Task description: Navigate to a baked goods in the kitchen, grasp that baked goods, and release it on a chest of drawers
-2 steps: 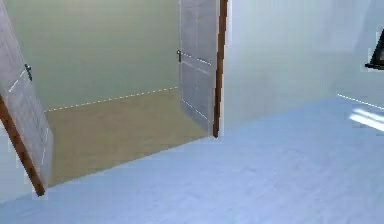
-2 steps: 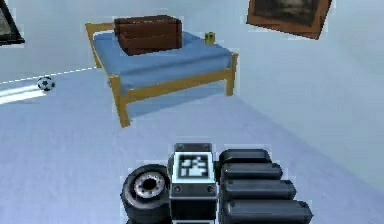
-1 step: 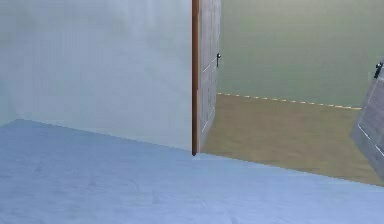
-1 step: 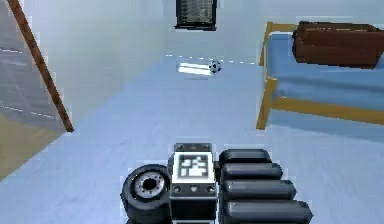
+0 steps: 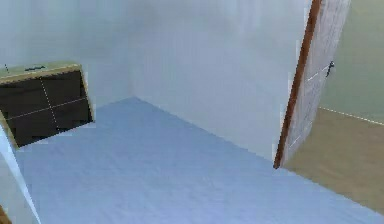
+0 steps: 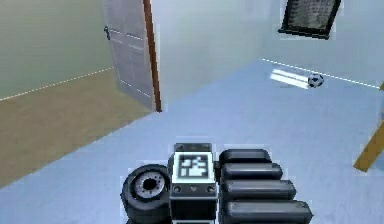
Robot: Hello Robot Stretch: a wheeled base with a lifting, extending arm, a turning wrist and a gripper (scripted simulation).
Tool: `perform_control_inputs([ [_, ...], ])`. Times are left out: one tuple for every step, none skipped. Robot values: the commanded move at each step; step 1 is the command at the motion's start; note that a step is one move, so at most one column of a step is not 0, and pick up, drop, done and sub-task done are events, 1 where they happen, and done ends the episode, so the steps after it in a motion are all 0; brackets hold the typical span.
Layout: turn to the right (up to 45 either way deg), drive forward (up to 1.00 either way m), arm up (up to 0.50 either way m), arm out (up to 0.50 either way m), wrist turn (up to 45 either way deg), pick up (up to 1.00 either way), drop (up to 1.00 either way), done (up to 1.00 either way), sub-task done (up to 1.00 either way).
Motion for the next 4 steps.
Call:
perform_control_inputs([
  [0.0, 0.55, 0.0, 0.0, 0.0, 0.0, 0.0, 0.0, 0.0],
  [-39.0, 0.0, 0.0, 0.0, 0.0, 0.0, 0.0, 0.0, 0.0],
  [0.0, 1.0, 0.0, 0.0, 0.0, 0.0, 0.0, 0.0, 0.0],
  [-3.0, 0.0, 0.0, 0.0, 0.0, 0.0, 0.0, 0.0, 0.0],
])
